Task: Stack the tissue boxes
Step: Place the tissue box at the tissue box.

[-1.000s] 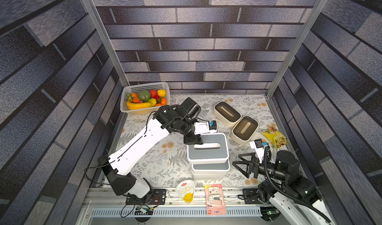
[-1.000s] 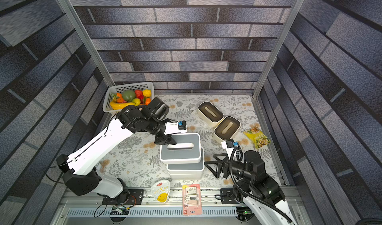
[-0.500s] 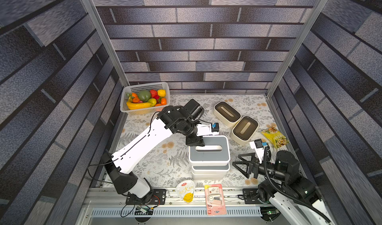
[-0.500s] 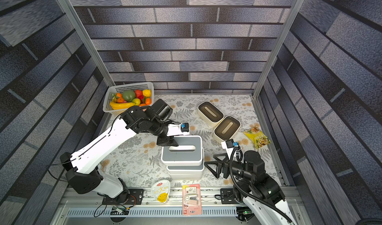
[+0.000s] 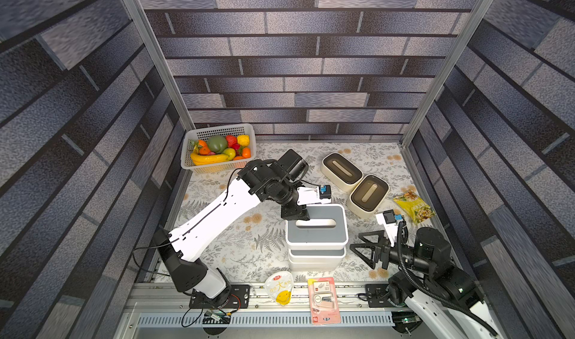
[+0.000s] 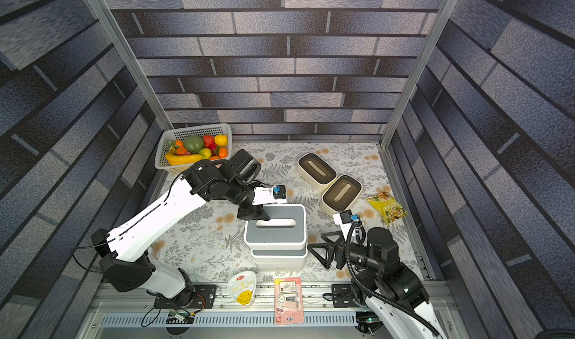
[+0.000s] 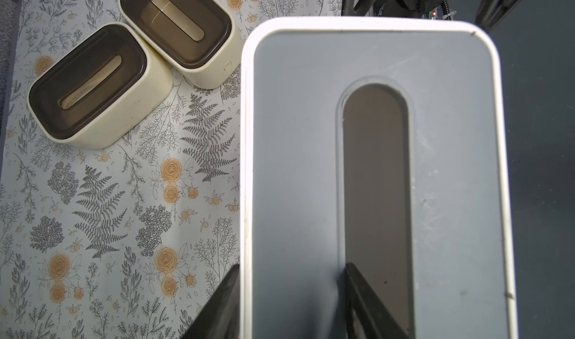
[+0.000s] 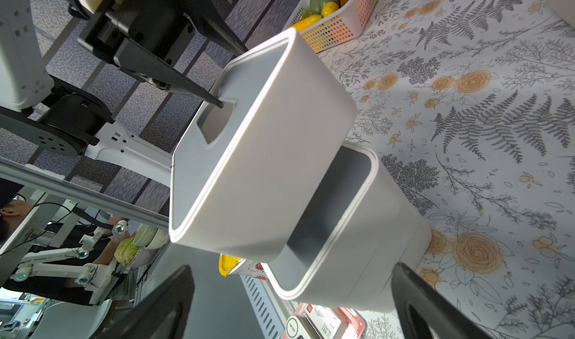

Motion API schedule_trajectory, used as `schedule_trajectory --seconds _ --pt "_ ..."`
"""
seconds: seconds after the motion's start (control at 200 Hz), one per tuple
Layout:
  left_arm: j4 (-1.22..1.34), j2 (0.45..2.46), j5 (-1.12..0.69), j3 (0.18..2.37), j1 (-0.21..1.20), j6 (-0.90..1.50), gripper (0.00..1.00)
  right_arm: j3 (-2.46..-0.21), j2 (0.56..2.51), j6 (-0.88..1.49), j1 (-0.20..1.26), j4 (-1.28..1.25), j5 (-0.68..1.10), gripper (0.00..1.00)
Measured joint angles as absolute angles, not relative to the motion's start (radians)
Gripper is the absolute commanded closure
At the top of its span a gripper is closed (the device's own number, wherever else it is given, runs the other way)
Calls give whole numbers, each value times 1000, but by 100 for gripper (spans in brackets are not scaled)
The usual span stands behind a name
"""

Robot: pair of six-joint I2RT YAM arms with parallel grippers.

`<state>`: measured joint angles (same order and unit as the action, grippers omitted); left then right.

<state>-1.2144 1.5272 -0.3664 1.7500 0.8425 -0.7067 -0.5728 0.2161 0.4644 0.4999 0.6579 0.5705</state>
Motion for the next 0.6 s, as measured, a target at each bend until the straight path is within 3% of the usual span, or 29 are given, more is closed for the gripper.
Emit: schedule_trajectory --seconds 0.601 --pt "-1211 1540 -369 1742 865 -707 52 -572 216 464 500 658 570 0"
